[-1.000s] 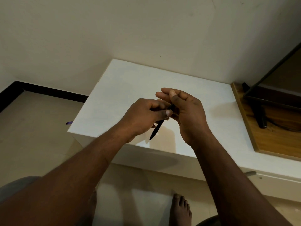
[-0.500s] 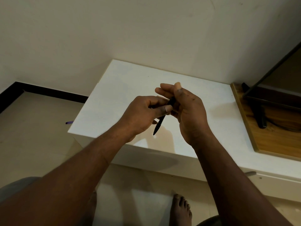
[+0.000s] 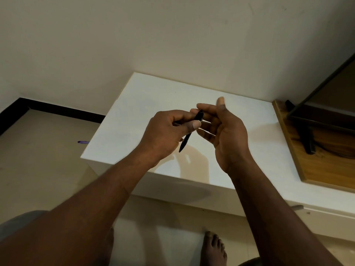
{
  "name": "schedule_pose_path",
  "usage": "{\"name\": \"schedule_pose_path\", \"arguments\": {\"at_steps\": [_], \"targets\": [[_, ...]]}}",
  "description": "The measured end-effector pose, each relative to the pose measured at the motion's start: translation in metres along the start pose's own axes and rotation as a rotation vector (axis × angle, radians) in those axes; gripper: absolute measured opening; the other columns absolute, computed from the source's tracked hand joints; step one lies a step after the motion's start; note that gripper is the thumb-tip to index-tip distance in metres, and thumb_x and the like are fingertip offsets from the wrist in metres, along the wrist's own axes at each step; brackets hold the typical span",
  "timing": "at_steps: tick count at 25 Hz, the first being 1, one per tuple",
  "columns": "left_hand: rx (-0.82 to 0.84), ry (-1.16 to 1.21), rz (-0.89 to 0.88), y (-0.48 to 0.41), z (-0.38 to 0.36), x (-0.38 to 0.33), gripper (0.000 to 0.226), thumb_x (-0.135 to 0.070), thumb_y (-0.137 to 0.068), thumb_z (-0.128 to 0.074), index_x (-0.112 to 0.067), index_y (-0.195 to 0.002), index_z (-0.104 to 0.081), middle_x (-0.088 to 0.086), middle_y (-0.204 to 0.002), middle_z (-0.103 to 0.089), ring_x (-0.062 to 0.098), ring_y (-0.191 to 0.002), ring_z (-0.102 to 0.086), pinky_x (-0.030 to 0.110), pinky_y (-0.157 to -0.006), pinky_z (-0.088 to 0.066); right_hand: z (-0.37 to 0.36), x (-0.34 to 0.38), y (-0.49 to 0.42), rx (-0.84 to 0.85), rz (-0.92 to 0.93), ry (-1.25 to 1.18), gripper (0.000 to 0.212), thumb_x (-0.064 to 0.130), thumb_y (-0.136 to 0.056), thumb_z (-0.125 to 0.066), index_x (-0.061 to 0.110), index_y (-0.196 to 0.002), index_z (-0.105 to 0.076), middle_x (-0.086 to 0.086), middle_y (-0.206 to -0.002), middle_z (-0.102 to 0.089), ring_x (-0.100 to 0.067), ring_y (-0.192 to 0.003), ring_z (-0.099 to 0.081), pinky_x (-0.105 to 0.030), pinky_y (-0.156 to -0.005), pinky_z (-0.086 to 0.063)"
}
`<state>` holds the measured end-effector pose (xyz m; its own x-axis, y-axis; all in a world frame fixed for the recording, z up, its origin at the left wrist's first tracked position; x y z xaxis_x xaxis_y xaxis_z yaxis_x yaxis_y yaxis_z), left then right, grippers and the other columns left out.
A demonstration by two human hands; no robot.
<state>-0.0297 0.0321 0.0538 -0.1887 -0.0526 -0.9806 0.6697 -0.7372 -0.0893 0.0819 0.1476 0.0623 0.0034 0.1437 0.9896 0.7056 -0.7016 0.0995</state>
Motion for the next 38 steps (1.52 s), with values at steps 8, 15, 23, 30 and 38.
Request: {"name": "schedule_pose_path", "arguments": {"at_steps": [8, 15, 23, 30, 38], "targets": [[-0.086, -0.069, 0.013, -0.0008, 0.0086, -0.0029, 0.018, -0.040, -0.087, -0.078, -0.029, -0.101, -0.079, -0.011, -0.088, -0.078, 0.010, -0.089, -0.072, 0.042, -0.083, -0.062, -0.0080, 0.0039, 0.0030, 0.053, 0.168, 0.209, 0.014, 0.020, -0.099, -0.073, 0.019, -0.111, -0.080, 0.004, -0.105, -0.083, -0.009, -0.100, -0.077, -0.023, -0.079, -0.058], [-0.019, -0.008, 0.044, 0.0002, 0.0025, 0.0025, 0.017, -0.027, -0.087, -0.080, -0.027, -0.103, -0.078, -0.011, -0.089, -0.080, 0.005, -0.088, -0.076, 0.036, -0.081, -0.061, -0.0030, 0.0045, -0.0003, -0.018, 0.226, 0.227, 0.009, 0.020, -0.091, -0.083, 0.017, -0.099, -0.080, 0.004, -0.095, -0.083, -0.008, -0.090, -0.078, -0.021, -0.076, -0.057], [-0.048, -0.057, 0.041, 0.0029, 0.0037, -0.0017, 0.016, -0.023, -0.087, -0.079, -0.030, -0.101, -0.080, -0.012, -0.094, -0.080, 0.007, -0.094, -0.074, 0.045, -0.093, -0.059, -0.0022, 0.0033, -0.0014, -0.025, 0.227, 0.237, 0.013, 0.023, -0.089, -0.085, 0.016, -0.097, -0.078, 0.002, -0.098, -0.083, -0.010, -0.091, -0.077, -0.027, -0.079, -0.055], [-0.057, -0.081, 0.109, 0.0028, 0.0038, 0.0021, 0.019, -0.036, -0.083, -0.081, -0.034, -0.102, -0.080, -0.005, -0.098, -0.078, 0.017, -0.097, -0.071, 0.047, -0.089, -0.059, -0.0016, 0.0044, -0.0006, -0.035, 0.230, 0.250, 0.014, 0.024, -0.087, -0.085, 0.016, -0.095, -0.077, 0.001, -0.100, -0.082, -0.017, -0.101, -0.078, -0.050, -0.098, -0.060], [-0.030, -0.061, 0.124, 0.0033, 0.0012, 0.0028, 0.029, -0.041, -0.081, -0.081, -0.035, -0.110, -0.077, -0.010, -0.116, -0.073, 0.015, -0.106, -0.069, 0.047, -0.094, -0.058, -0.0021, 0.0044, 0.0005, -0.041, 0.225, 0.255, 0.017, 0.027, -0.085, -0.085, 0.015, -0.095, -0.077, 0.000, -0.099, -0.082, -0.020, -0.102, -0.078, -0.057, -0.100, -0.058]]}}
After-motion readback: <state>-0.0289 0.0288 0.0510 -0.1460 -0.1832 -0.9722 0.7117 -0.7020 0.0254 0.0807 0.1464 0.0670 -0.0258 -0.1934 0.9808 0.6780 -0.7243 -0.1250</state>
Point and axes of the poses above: each hand's wrist, its own y-axis away from the middle knuckle, its own z-axis out of the back of the hand, x = y × z, the point moved 6 cm from there along -y, towards the middle knuckle
